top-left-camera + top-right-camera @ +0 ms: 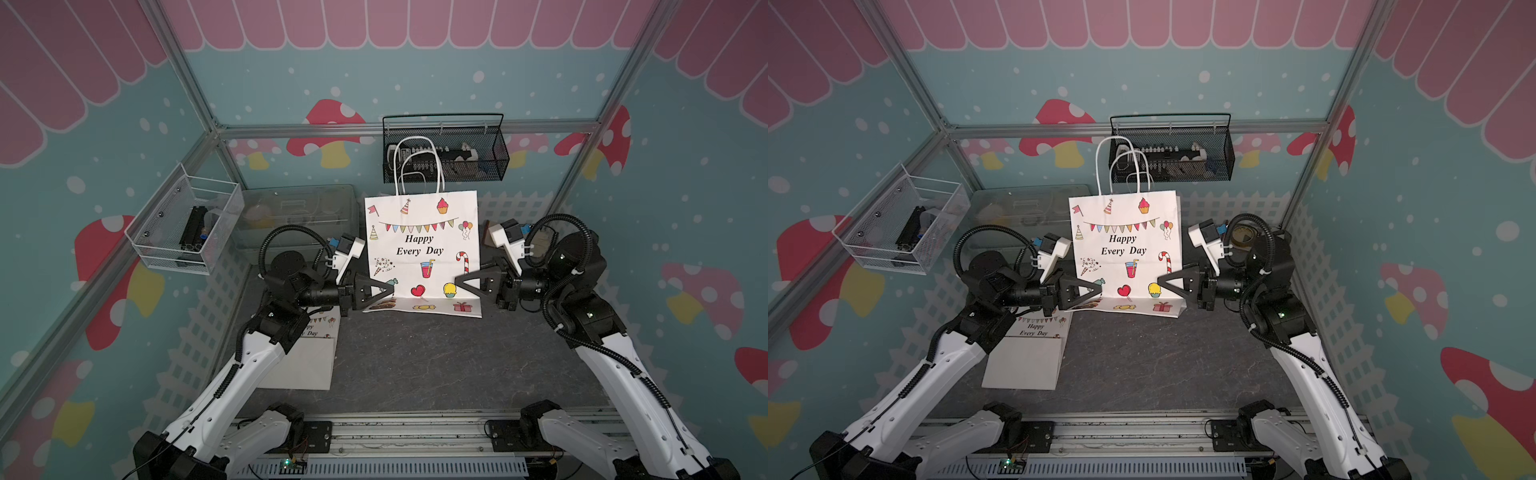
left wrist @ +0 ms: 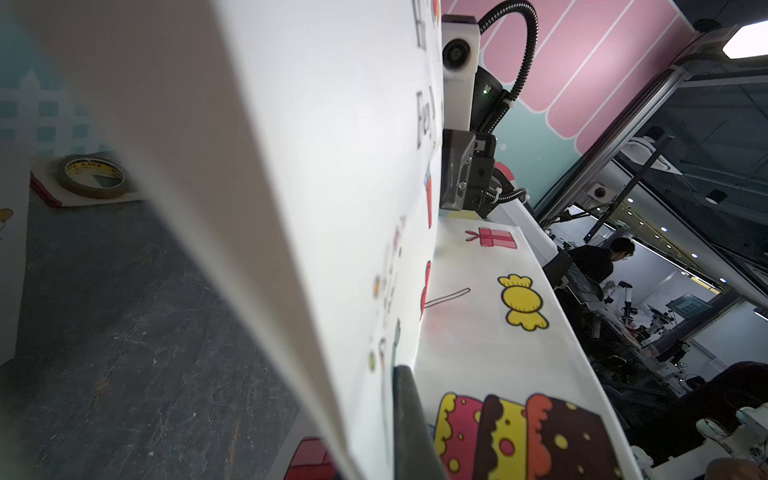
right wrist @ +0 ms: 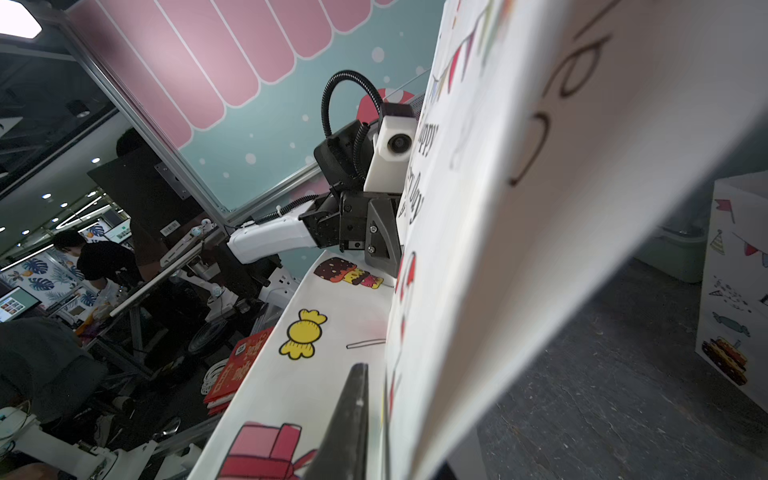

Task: Put away the paper bag
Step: Press the paper bag.

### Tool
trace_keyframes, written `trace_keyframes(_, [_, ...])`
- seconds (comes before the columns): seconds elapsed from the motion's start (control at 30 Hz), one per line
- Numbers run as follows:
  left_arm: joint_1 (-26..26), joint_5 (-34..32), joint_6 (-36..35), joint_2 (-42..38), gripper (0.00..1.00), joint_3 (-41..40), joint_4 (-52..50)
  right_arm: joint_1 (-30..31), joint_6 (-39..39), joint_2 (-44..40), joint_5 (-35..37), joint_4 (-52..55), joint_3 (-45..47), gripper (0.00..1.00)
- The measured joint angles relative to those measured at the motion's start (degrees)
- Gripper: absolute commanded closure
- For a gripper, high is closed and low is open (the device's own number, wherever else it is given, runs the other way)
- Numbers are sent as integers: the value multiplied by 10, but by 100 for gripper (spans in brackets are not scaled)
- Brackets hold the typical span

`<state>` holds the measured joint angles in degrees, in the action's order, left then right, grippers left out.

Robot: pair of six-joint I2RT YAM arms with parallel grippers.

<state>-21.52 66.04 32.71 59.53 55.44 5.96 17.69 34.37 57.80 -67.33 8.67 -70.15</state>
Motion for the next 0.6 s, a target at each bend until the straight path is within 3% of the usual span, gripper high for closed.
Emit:
trace_keyframes(0.07, [0, 0, 0, 0, 100, 0, -3, 0, -12, 8, 0, 5, -23, 49])
trace_keyframes(0.17, [0, -1, 0, 0, 100, 0, -5, -1, -21, 17, -1, 8, -49, 39])
trace_keyframes(0.27, [0, -3, 0, -1, 100, 0, -6, -1, -28, 33, -2, 9, -69, 35])
trace_keyframes(0.6, [2, -11, 5, -1, 100, 0, -3, -1, -36, 82, -2, 10, -97, 37])
